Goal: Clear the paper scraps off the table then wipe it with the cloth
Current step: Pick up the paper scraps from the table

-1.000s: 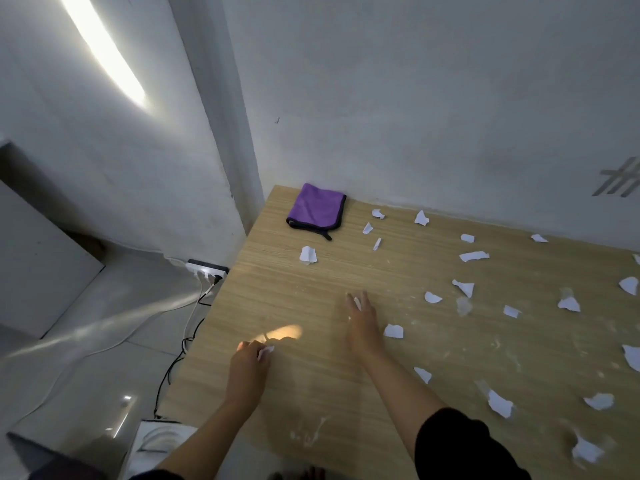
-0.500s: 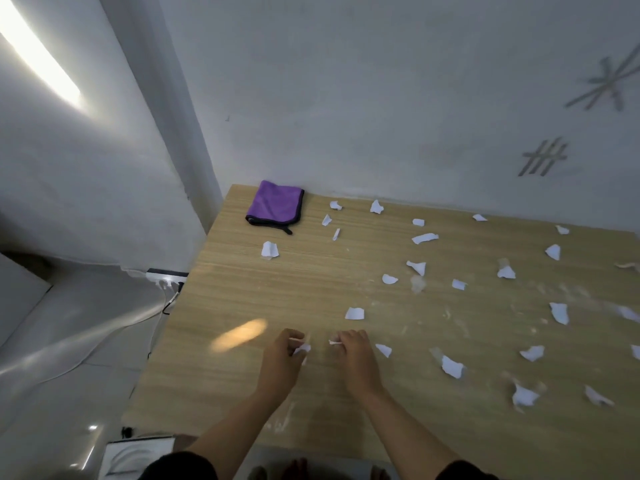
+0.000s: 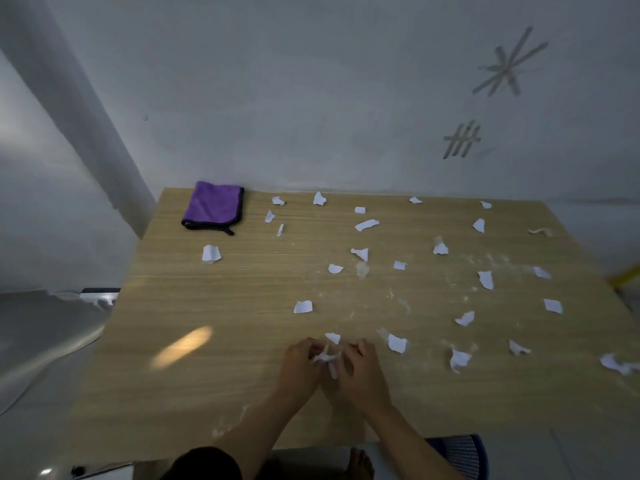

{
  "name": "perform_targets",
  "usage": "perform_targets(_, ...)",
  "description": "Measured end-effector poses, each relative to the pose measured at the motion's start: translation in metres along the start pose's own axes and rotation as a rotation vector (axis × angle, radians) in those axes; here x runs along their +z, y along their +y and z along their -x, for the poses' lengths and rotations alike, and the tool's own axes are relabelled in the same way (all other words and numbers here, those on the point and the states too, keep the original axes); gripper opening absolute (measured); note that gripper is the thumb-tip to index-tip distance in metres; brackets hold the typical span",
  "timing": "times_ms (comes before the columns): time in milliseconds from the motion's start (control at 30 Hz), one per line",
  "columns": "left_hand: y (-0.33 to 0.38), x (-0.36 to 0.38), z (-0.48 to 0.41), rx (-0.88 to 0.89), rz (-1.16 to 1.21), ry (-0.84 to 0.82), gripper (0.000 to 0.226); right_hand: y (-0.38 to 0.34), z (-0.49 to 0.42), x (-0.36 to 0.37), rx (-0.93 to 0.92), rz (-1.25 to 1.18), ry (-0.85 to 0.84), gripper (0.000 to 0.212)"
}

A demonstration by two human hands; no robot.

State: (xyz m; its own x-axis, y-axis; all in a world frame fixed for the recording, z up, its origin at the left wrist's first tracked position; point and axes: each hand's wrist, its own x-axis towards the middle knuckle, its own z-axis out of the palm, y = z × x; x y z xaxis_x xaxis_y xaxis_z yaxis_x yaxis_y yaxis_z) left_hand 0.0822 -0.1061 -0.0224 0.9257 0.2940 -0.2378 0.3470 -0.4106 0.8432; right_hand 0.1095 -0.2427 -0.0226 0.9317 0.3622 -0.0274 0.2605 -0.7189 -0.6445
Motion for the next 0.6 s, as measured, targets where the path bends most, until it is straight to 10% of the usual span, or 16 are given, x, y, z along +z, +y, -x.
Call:
perform_targets(133,0.005,0.007,-0.005,0.032,-0.289,0.095,0.028,0.018,-0.013,-0.027,0.064,0.249,0.218,0.035)
perform_targets(300,0.018,0.012,-0.032,0.146,-0.523,0.021,0.024,0.053,-0.022,-0.045,0.356,0.363,0.070,0.040)
perform_targets(600,0.029,0.022,-0.063,0.063,-0.682,-0.161,0.022,0.066,-0.037,-0.054,0.317,0.154,0.065,0.013)
